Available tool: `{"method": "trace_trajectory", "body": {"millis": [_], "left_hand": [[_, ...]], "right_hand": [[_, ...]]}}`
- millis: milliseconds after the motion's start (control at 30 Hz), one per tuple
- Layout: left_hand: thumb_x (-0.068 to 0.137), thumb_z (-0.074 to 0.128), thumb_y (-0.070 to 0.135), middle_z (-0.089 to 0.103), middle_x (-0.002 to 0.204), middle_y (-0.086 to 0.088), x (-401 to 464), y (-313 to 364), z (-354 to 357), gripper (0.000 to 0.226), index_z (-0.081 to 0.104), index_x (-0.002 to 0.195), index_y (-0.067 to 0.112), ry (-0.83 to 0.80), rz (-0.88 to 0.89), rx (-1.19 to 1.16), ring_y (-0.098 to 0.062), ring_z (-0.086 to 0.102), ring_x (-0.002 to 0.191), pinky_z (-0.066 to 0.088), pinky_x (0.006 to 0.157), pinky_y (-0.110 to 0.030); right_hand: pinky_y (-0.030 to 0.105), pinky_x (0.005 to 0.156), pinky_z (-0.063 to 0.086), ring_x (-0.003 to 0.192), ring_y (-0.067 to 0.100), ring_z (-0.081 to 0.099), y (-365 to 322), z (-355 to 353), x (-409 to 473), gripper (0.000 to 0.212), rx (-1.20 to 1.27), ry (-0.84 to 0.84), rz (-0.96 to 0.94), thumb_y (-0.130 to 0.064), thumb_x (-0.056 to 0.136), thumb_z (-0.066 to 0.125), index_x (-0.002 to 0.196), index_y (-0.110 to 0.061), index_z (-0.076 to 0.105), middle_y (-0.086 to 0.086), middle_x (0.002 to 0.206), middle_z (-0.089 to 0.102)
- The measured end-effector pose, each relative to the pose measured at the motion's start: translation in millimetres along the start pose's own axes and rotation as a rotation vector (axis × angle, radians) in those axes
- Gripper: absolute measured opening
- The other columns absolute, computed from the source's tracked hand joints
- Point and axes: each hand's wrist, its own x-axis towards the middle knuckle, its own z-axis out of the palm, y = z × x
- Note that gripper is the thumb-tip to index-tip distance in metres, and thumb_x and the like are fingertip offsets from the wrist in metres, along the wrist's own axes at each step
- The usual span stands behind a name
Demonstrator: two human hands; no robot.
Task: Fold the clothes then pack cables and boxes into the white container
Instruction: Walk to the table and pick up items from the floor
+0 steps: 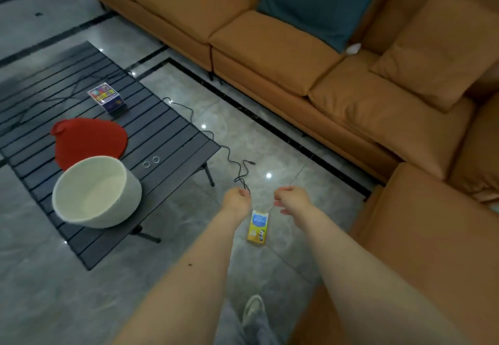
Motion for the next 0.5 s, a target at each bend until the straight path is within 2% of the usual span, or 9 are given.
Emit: {"method": "trace_trajectory", "body": {"millis": [100,133,200,233,267,333,367,433,500], "left_hand": [[0.096,0.043,0.016,0.06,0.083,-0.014,44.3,44.8,0.0,0.024,0.06,0.085,0.003,-0.03,0.011,0.05,-0.022,0.058,0.082,0.046,0.073,-0.031],[0.096,0.043,0.017,0.062,0.088,-0.018,57.6,56.4,0.6,0.025,0.061,0.089,0.001,-0.046,0.011,0.048,-0.025,0.061,0.087,0.048,0.077,-0.031],[0.097,0.043,0.017,0.064,0.1,-0.024,91.4,88.2,0.8,0.028,0.063,0.098,-0.003,-0.076,0.027,0.062,-0.031,0.063,0.097,0.05,0.087,-0.037],[0.098,0.043,0.017,0.065,0.102,-0.023,104.3,102.3,0.8,0.028,0.063,0.099,-0.001,-0.084,0.044,0.093,-0.031,0.062,0.098,0.049,0.088,-0.036],[0.098,0.043,0.019,0.065,0.105,-0.021,123.3,119.6,1.5,0.029,0.063,0.103,0.0,-0.093,0.063,0.122,-0.031,0.062,0.1,0.048,0.086,-0.033],[0.098,0.042,0.022,0.065,0.111,-0.018,150.4,147.4,2.4,0.031,0.062,0.108,0.0,-0.118,0.085,0.17,-0.031,0.061,0.104,0.045,0.082,-0.029],[0.098,0.041,0.023,0.065,0.112,-0.018,162.9,159.5,4.7,0.032,0.062,0.109,0.0,-0.131,0.1,0.187,-0.031,0.061,0.104,0.045,0.083,-0.03],[0.098,0.041,0.022,0.065,0.11,-0.02,185.8,185.6,11.7,0.031,0.061,0.106,-0.001,-0.157,0.121,0.212,-0.032,0.062,0.102,0.048,0.084,-0.033],[0.097,0.043,0.02,0.064,0.11,-0.027,203.5,212.0,21.4,0.031,0.061,0.104,-0.005,-0.192,0.138,0.204,-0.036,0.063,0.1,0.051,0.086,-0.039]], "right_hand": [[0.022,0.054,0.037,0.085,0.019,0.059,-40.7,-4.3,39.1,0.009,0.02,0.012,0.017,-0.008,0.089,0.052,0.083,-0.013,0.055,0.01,0.092,0.056],[0.022,0.054,0.037,0.086,0.019,0.059,-52.1,-4.9,48.9,0.005,0.034,0.017,0.017,-0.009,0.089,0.052,0.087,-0.012,0.055,0.01,0.094,0.056],[0.022,0.053,0.037,0.085,0.019,0.058,-81.4,-6.7,78.1,0.012,0.056,0.033,0.022,-0.009,0.09,0.052,0.079,-0.014,0.054,0.01,0.093,0.055],[0.022,0.053,0.037,0.085,0.019,0.058,-94.0,-7.8,90.0,0.013,0.06,0.046,0.025,-0.009,0.089,0.053,0.077,-0.013,0.055,0.011,0.092,0.055],[0.023,0.054,0.039,0.086,0.018,0.058,-110.1,-9.7,105.6,0.008,0.078,0.064,0.026,-0.009,0.089,0.053,0.084,-0.011,0.059,0.01,0.093,0.056],[0.022,0.056,0.041,0.088,0.018,0.059,-135.2,-14.9,126.1,0.022,0.097,0.084,0.043,-0.011,0.09,0.053,0.11,-0.004,0.059,0.01,0.098,0.057],[0.022,0.056,0.041,0.089,0.018,0.059,-146.0,-18.7,135.4,0.028,0.111,0.092,0.054,-0.011,0.091,0.053,0.117,-0.003,0.057,0.009,0.1,0.057],[0.025,0.059,0.045,0.091,0.021,0.061,-165.3,-29.9,155.5,0.031,0.137,0.114,0.064,-0.013,0.091,0.052,0.12,-0.002,0.056,0.009,0.101,0.056],[0.035,0.073,0.053,0.101,0.027,0.064,-183.0,-44.0,171.8,0.031,0.157,0.162,0.084,-0.013,0.091,0.053,0.119,-0.001,0.058,0.012,0.099,0.059]]}}
